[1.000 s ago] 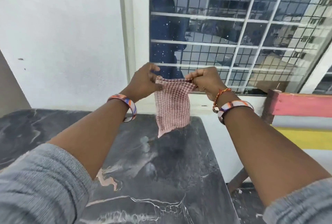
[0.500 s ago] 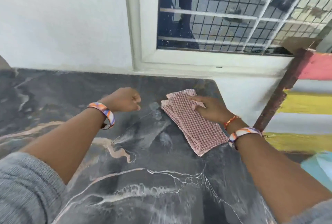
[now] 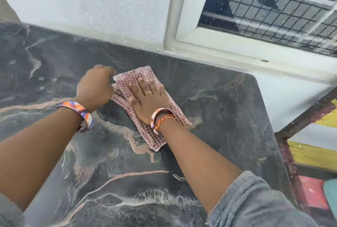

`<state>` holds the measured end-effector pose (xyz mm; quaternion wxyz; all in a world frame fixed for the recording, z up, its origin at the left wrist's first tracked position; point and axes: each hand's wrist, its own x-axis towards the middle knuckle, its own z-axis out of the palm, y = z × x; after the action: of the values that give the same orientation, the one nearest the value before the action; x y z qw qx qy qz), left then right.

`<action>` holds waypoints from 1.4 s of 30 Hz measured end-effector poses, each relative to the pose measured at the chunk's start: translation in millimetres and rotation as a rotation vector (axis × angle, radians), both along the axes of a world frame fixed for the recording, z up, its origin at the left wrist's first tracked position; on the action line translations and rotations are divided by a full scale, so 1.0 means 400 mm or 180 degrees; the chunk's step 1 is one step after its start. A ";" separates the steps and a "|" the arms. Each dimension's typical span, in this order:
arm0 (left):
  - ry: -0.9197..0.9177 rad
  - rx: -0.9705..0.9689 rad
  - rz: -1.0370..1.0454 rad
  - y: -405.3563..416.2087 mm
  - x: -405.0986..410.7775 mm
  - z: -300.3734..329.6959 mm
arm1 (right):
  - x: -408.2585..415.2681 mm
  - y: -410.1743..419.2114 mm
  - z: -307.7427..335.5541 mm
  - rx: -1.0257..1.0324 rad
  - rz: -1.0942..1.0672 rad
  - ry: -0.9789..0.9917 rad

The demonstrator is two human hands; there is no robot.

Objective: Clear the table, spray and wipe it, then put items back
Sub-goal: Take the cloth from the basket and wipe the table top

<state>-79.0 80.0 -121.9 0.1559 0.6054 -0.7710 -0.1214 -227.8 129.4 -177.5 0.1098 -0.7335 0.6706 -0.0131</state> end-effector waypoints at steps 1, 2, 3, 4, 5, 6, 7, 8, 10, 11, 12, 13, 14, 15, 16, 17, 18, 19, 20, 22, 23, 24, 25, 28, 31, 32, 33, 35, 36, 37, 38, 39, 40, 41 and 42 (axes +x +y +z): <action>0.0069 -0.0010 0.0067 -0.007 -0.009 0.009 | 0.014 0.024 0.000 -0.0049 0.0160 0.0036; 0.0127 0.0048 0.0059 -0.016 -0.024 0.018 | 0.010 0.054 0.002 -0.0089 0.0317 0.0049; 0.0183 0.0152 0.0000 -0.024 -0.045 0.028 | -0.009 0.088 0.002 -0.0105 0.0480 0.0045; 0.0220 0.0279 -0.0095 -0.032 -0.068 0.036 | -0.040 0.120 0.002 -0.0087 0.0604 0.0033; 0.0222 0.0409 -0.0232 -0.037 -0.092 0.040 | -0.079 0.147 0.005 -0.0046 0.0632 -0.0005; 0.0192 0.0532 -0.0400 -0.041 -0.118 0.042 | -0.129 0.166 0.008 0.0004 0.0529 -0.0033; 0.0149 0.0650 -0.0561 -0.042 -0.143 0.040 | -0.186 0.178 0.010 0.0032 0.0302 -0.0029; 0.0090 0.0741 -0.0696 -0.043 -0.169 0.034 | -0.251 0.184 0.010 0.0037 -0.0023 0.0013; -0.0067 0.0799 -0.0877 -0.044 -0.213 0.018 | -0.388 0.190 0.013 0.0039 -0.0797 0.0148; -0.0155 0.0782 -0.0934 -0.050 -0.235 0.009 | -0.456 0.188 0.013 0.0040 -0.1207 0.0185; -0.0218 0.0761 -0.0964 -0.056 -0.252 0.000 | -0.514 0.185 0.013 0.0051 -0.1610 0.0205; -0.0257 0.0720 -0.0970 -0.063 -0.265 -0.006 | -0.561 0.178 0.012 0.0068 -0.1974 0.0224; -0.0310 0.0658 -0.0957 -0.075 -0.279 -0.012 | -0.598 0.165 0.011 0.0081 -0.2291 0.0238; -0.0386 0.0572 -0.0927 -0.087 -0.291 -0.015 | -0.625 0.147 0.010 0.0082 -0.2560 0.0235; -0.0466 0.0467 -0.0885 -0.102 -0.303 -0.019 | -0.647 0.121 0.010 0.0072 -0.2778 0.0224; -0.0526 0.0354 -0.0846 -0.118 -0.313 -0.026 | -0.663 0.091 0.012 0.0066 -0.2928 0.0215; -0.0539 0.0240 -0.0798 -0.133 -0.319 -0.034 | -0.674 0.056 0.015 0.0064 -0.3000 0.0195; -0.0508 0.0126 -0.0740 -0.150 -0.323 -0.040 | -0.682 0.016 0.019 0.0055 -0.3015 0.0166; -0.0452 0.0024 -0.0680 -0.160 -0.325 -0.043 | -0.683 -0.011 0.024 0.0044 -0.3008 0.0149; -0.0279 -0.0149 -0.0521 -0.177 -0.318 -0.044 | -0.659 -0.052 0.026 -0.0023 -0.2901 0.0144; -0.0239 -0.0189 -0.0450 -0.189 -0.313 -0.046 | -0.637 -0.070 0.023 -0.0069 -0.2798 0.0135; -0.0239 -0.0174 -0.0395 -0.200 -0.306 -0.046 | -0.608 -0.089 0.020 -0.0126 -0.2649 0.0123; -0.0255 -0.0128 -0.0343 -0.208 -0.297 -0.046 | -0.570 -0.106 0.016 -0.0199 -0.2455 0.0109; -0.0291 -0.0016 -0.0182 -0.227 -0.272 -0.047 | -0.443 -0.168 0.005 -0.0408 -0.1925 0.0031; -0.0291 0.0006 -0.0037 -0.230 -0.252 -0.050 | -0.322 -0.228 -0.001 -0.0506 -0.1536 -0.0101; -0.0288 -0.0013 0.0011 -0.230 -0.247 -0.051 | -0.283 -0.246 -0.002 -0.0514 -0.1357 -0.0156; -0.0304 -0.0056 0.0067 -0.227 -0.243 -0.053 | -0.249 -0.262 -0.003 -0.0508 -0.1175 -0.0202; -0.0360 -0.0162 0.0213 -0.220 -0.234 -0.054 | -0.201 -0.288 -0.002 -0.0503 -0.0876 -0.0235; -0.0366 -0.0216 0.0298 -0.217 -0.233 -0.054 | -0.192 -0.296 0.000 -0.0510 -0.0747 -0.0216; -0.0364 -0.0244 0.0360 -0.214 -0.236 -0.053 | -0.194 -0.300 0.002 -0.0505 -0.0590 -0.0186; -0.0361 -0.0240 0.0376 -0.207 -0.247 -0.051 | -0.205 -0.297 0.004 -0.0477 -0.0384 -0.0166; -0.0360 -0.0223 0.0355 -0.198 -0.261 -0.047 | -0.218 -0.290 0.005 -0.0453 -0.0130 -0.0157; -0.0358 -0.0212 0.0308 -0.189 -0.279 -0.043 | -0.230 -0.280 0.004 -0.0451 0.0123 -0.0143; -0.0364 -0.0223 0.0227 -0.178 -0.304 -0.039 | -0.248 -0.266 0.003 -0.0461 0.0291 -0.0122; -0.0359 -0.0242 0.0140 -0.167 -0.333 -0.035 | -0.270 -0.251 0.001 -0.0464 0.0344 -0.0081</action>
<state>-212.2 13.2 -136.0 0.1377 0.6217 -0.7691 -0.0543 -335.7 29.0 -176.9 0.0652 -0.7744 0.6259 -0.0653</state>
